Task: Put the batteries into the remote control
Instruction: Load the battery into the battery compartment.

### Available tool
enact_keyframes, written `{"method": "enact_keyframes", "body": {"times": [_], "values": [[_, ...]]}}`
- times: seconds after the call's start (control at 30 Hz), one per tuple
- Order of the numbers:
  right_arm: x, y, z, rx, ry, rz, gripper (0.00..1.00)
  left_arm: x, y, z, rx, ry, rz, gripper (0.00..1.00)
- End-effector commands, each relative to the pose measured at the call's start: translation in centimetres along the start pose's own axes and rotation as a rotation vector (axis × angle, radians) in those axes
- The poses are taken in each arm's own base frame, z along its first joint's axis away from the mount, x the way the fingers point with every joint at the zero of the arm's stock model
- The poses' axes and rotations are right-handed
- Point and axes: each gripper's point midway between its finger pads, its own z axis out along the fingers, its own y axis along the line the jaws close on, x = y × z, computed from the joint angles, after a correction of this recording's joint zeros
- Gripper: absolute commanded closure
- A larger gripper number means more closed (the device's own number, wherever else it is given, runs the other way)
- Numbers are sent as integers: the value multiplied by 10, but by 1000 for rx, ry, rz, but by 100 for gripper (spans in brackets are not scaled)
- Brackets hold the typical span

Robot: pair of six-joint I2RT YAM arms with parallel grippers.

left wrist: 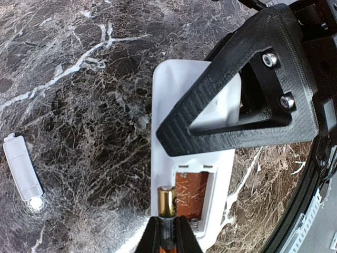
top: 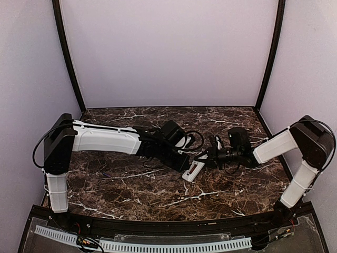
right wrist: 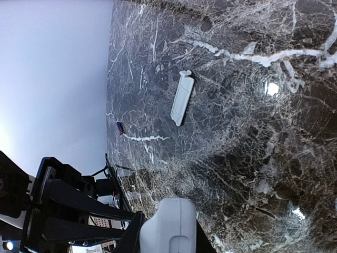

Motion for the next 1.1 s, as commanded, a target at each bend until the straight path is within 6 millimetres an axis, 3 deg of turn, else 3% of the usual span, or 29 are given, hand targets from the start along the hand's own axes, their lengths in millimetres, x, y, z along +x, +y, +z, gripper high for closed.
{"method": "enact_keyframes", "body": {"times": [0.0, 0.4, 0.67, 1.07], "values": [[-3, 12, 3, -47, -11, -38, 100, -3, -16, -9, 34, -2, 22, 100], [-5, 13, 4, -63, -21, -28, 100, 7, -12, -2, 21, 38, 19, 100], [-4, 16, 3, -72, -19, -30, 100, 9, 10, 0, -108, 53, -3, 98], [3, 18, 8, -93, 2, -18, 100, 8, 19, 6, -169, 85, -15, 92]]}}
